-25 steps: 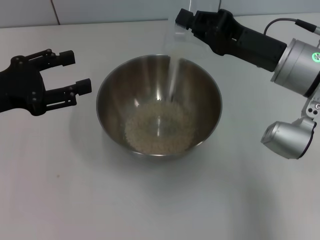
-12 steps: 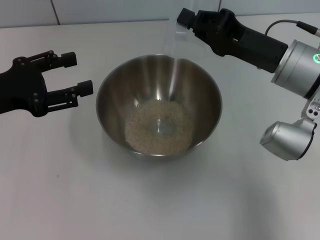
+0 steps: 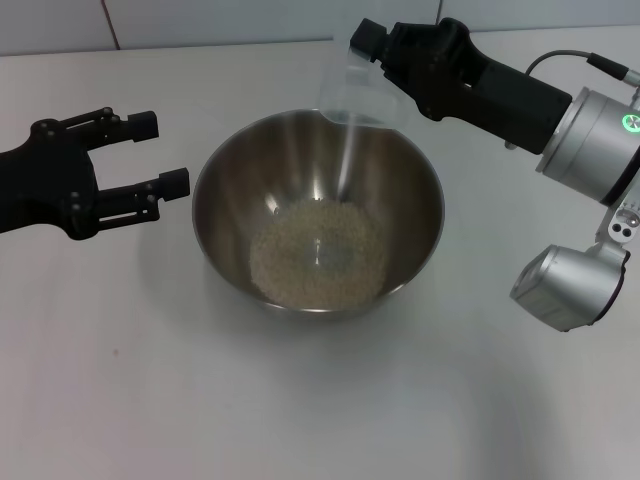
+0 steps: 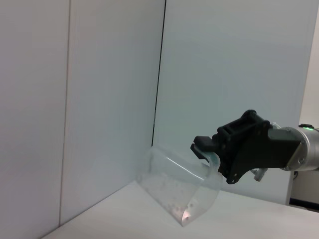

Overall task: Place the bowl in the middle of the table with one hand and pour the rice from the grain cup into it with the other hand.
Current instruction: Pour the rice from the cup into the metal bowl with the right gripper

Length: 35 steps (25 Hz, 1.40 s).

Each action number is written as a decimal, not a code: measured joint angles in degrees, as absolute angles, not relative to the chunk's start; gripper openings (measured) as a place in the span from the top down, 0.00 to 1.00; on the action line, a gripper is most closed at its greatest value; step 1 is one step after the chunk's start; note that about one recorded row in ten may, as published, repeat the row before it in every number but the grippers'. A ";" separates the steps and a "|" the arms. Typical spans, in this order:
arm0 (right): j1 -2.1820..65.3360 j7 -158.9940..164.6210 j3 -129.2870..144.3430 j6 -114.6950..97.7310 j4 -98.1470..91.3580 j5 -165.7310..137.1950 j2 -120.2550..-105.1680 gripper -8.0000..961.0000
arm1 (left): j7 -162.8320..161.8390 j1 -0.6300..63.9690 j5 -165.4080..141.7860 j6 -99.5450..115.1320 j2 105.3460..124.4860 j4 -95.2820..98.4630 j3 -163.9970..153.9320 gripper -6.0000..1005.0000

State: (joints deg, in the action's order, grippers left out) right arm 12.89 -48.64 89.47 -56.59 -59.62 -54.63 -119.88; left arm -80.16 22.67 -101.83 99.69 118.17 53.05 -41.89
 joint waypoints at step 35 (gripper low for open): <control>10.57 -12.33 93.69 -46.28 -55.18 -21.46 -119.21 0.95 | -80.89 22.61 -100.97 100.86 117.96 53.73 -42.45 0.23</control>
State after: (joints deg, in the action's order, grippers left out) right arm 10.57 -12.33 93.69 -46.28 -55.18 -21.46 -119.21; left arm -80.89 22.61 -100.97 100.86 117.96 53.73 -42.45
